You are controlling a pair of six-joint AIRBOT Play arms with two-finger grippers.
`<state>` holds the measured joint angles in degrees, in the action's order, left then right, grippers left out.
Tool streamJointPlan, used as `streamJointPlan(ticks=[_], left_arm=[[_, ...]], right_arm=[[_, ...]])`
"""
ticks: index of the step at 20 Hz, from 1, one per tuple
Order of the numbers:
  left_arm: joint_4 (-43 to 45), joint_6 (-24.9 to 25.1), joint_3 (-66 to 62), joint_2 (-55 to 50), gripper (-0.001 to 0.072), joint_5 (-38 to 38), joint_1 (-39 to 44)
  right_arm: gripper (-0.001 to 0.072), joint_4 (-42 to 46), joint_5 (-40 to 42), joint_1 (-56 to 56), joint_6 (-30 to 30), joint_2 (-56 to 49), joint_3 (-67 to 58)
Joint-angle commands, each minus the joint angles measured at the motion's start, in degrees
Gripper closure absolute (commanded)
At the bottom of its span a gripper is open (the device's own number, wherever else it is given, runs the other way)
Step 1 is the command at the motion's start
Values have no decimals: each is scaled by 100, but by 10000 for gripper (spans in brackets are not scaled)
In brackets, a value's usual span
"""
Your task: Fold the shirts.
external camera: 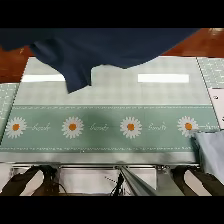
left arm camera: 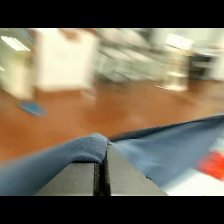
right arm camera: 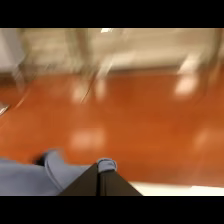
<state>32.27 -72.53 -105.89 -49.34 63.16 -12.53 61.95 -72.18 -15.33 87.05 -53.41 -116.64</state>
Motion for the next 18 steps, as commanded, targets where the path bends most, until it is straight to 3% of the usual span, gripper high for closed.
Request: streamJointPlan(ticks=[1, 6, 11, 15, 18], left_arm=[[2085, -686, -951, 802, 688, -118, -103], [3084, -686, -946, 1871, 688, 275, -103], [3287, -693, -859, 2107, 688, 1528, -103], [3045, -857, 496, 2100, 688, 1768, -103], [2361, -570, 2269, 1991, 688, 1510, -101]], right_arm=[[693, 1025, -341, 4, 181, 914, -417], [692, 1545, -1036, 4, 240, 1843, -417], [692, 1563, -1967, 4, 339, 2111, -402], [693, 1189, -2149, 2, 352, 2111, 671], [692, 772, -1768, 4, 142, 2107, 2315]])
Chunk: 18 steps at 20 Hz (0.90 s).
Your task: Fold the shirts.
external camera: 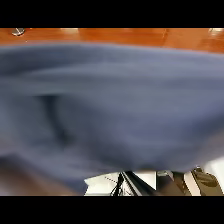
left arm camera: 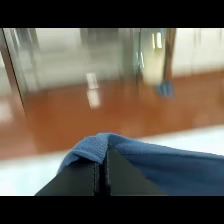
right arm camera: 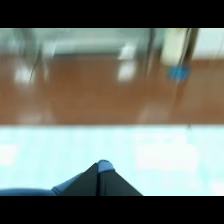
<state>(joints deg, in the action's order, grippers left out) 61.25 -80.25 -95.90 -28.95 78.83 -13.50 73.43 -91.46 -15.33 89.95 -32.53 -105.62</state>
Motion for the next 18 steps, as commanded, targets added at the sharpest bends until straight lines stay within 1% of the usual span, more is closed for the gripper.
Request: streamJointPlan(ticks=[1, 4, 5, 7, 9, 12, 15, 18], left_arm=[[-785, 339, 1902, -136, 687, -275, -4], [-1152, 627, 3342, -691, 688, -1384, 46], [-1154, 678, 3550, -990, 687, -1738, 107], [-1182, 732, 3574, -1757, 688, -2190, 254], [-1228, 778, 3410, -2555, 688, -2767, 439], [-1248, 776, 2994, -3644, 687, -3399, 629], [-1528, 756, 2643, -4581, 686, -3491, 756], [-2002, 756, 2581, -5141, 686, -3488, 769]], right_arm=[[692, -452, 382, 4, -157, 17, 1840], [693, -914, 1733, 4, -365, -332, 3676], [692, -1139, 2227, 11, -474, -651, 4065], [692, -1663, 2861, 68, -789, -1554, 4258], [692, -2175, 3552, 234, -1040, -2549, 4113], [692, -2577, 4131, 529, -1056, -4142, 3283], [692, -3025, 4183, 697, -1016, -5539, 2229], [692, -3888, 4297, 616, -697, -6439, 1617]])
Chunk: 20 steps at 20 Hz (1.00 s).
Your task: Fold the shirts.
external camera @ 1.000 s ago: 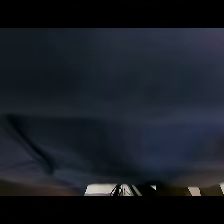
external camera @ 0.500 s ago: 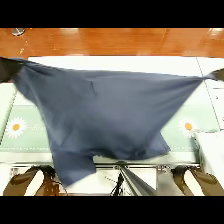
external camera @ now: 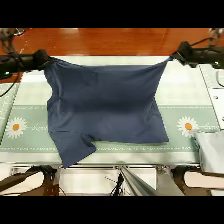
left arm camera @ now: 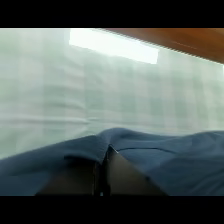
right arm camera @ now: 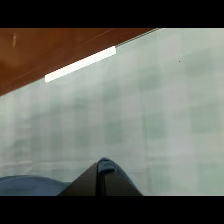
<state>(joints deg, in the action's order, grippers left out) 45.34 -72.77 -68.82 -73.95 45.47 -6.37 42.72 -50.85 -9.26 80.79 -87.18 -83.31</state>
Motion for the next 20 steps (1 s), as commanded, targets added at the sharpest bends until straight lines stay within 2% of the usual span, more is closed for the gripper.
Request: streamJointPlan(ticks=[1, 2, 3, 4, 5, 6, 8, 10, 11, 12, 14, 16, 18, 20], left_arm=[[-529, 9, -127, -748, 685, -149, 57], [-597, 11, -127, -813, 658, -127, 57], [-597, 11, -127, -848, 454, -74, 59], [-592, 13, -127, -852, 66, 28, 55], [-588, 17, -144, -850, 3, 238, -7], [-568, 13, -223, -850, 3, 625, -146], [-323, -4, -492, -848, 4, 1864, -664], [811, -654, -645, -802, 5, 3327, -1314], [1554, -754, -549, -723, 5, 3928, -1609], [2079, -815, -302, -588, 5, 4205, -1845], [2072, -1091, 758, -101, 4, 4133, -2306], [1698, -588, 2111, 452, 5, 3954, -2564], [1722, -413, 3016, 754, 5, 3847, -2846], [1655, -243, 3442, 804, 5, 3851, -3178]], right_arm=[[692, -997, 225, -35, 267, -1172, -761], [680, -1034, 184, -63, 267, -1294, -844], [449, -1016, 146, -101, 249, -1333, -852], [127, -960, 52, -111, 223, -1335, -852], [89, -949, -151, -175, 52, -1305, -852], [90, -940, -457, -284, -76, -1255, -852], [92, -789, -1410, -708, -302, -1054, -852], [94, -85, -2852, -1226, -634, -743, -850], [94, 487, -3460, -1379, -807, -542, -782], [94, 1134, -3668, -1484, -817, -225, -525], [93, 1309, -3045, -1683, -494, 592, 538], [93, 1067, -2439, -1637, -678, 1537, 1934], [94, 660, -1812, -1473, -1019, 2527, 3379], [93, 315, -1425, -1410, -1049, 3287, 4419]])
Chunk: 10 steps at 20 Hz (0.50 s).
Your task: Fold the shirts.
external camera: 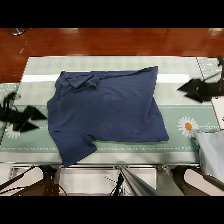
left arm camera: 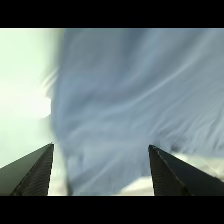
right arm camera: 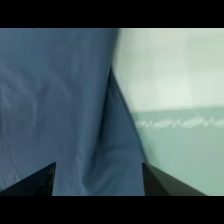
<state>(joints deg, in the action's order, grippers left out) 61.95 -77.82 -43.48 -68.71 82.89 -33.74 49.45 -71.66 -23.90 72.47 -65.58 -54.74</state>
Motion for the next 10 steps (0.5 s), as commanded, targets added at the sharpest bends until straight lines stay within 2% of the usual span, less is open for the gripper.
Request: streamJointPlan(ticks=[1, 5, 8, 10], left_arm=[[-81, 369, 1038, 278, 5, 35, -549], [-505, 468, 1471, 262, 5, -785, -595], [-1209, 966, 1725, 190, 6, -1108, -586], [-1652, 1213, 1932, 188, 6, -1456, -492]], right_arm=[[94, -553, 673, 50, -267, 1377, 1904], [93, -863, 610, 55, -404, 1880, 2500], [94, -870, 662, 50, -446, 1871, 2500], [94, -769, 905, 15, -691, 1871, 2494]])
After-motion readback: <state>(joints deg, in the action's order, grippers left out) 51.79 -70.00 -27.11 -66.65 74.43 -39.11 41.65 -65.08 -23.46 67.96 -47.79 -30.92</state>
